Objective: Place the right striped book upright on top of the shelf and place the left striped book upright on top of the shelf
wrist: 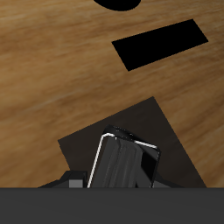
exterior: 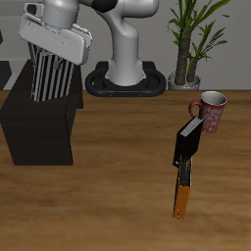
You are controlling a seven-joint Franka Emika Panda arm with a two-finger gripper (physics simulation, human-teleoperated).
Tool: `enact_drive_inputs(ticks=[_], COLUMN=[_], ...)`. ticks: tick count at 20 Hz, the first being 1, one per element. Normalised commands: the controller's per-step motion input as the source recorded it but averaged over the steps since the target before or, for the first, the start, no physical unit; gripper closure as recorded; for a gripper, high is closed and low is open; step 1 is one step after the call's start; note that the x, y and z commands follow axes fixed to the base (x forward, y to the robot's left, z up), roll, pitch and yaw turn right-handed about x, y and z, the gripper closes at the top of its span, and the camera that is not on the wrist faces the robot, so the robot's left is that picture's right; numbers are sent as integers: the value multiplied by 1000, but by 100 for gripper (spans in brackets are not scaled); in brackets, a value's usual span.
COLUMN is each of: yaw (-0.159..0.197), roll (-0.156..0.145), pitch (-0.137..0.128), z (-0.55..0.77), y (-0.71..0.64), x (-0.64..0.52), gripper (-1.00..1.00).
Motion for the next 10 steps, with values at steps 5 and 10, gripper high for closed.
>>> enact_drive_inputs(ticks=[5, 10], yaw=[13, -86], roll=[-3, 11], pitch=[79, 21], z=[-451, -180], y=[-128, -130], x=[235, -48], gripper=[-100, -100])
